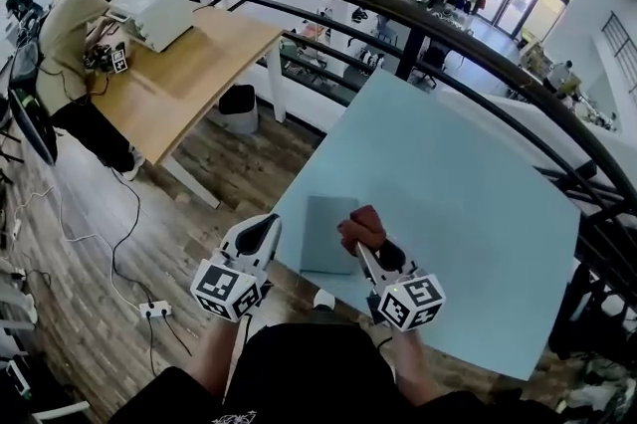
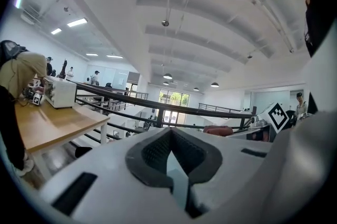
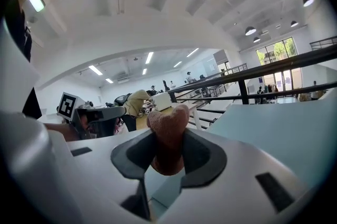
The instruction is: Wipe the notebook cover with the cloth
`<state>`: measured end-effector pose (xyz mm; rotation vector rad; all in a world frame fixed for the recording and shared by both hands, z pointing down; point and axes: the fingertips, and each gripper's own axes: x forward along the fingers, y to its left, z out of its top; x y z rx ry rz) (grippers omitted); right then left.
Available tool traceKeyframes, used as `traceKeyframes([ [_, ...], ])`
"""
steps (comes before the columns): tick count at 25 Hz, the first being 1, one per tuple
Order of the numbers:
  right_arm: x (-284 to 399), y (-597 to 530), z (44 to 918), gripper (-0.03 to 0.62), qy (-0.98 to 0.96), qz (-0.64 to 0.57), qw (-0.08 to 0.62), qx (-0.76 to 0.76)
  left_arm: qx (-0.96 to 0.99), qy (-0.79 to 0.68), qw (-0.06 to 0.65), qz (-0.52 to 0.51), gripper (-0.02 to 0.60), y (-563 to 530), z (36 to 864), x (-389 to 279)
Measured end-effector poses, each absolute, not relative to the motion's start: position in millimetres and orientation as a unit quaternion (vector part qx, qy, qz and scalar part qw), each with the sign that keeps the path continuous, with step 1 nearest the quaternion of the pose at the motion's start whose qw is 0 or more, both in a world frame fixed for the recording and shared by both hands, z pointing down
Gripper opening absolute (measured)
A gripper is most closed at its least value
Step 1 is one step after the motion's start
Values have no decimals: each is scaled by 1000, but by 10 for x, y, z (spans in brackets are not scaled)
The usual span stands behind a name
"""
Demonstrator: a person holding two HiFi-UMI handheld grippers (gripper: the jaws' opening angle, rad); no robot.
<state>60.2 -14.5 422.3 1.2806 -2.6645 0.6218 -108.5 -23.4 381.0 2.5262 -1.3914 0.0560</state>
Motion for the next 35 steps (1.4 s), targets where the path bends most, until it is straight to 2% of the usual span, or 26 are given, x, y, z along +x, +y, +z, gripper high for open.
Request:
traceKeyframes([
  [11,663,-545,4697,124,-886,239,107,383,856,-488,164,39,7,-668,4158,-880],
  [21,648,-584,4962,124,-879,273,116,373,863,-470,175,49,7,-802,4281,-722],
  [35,326,-1010,5449,124,-868,315,122,364,858,-466,203,73,7,-1344,4913,-749],
])
